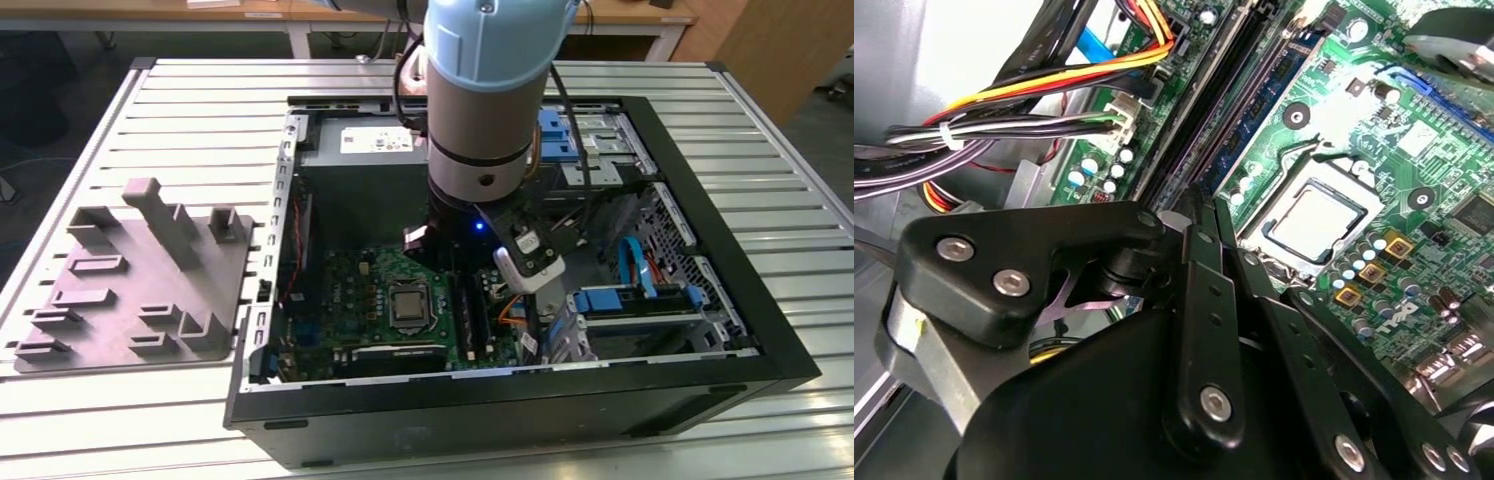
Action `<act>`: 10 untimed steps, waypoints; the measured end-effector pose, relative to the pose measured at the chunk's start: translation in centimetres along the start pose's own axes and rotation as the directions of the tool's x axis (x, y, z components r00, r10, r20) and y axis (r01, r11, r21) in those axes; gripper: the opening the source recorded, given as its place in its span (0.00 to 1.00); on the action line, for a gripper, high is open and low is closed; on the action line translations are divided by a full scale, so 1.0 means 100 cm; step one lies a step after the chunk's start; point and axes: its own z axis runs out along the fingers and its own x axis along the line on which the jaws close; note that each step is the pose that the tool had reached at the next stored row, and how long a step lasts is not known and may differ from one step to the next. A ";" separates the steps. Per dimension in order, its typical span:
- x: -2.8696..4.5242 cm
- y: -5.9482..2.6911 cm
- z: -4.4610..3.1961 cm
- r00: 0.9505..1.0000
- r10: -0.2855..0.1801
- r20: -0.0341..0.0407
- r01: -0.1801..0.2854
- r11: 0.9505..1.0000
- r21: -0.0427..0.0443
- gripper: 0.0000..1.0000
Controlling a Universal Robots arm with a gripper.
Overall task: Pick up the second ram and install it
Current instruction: 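Insert the second ram into the second slot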
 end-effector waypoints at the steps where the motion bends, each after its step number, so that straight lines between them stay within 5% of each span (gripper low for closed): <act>1: 0.0000 0.0000 0.0000 1.000 0.000 0.000 0.000 1.000 0.000 0.12; 10: 0.0001 -0.0002 0.0023 1.000 0.000 0.000 0.000 1.000 0.000 0.12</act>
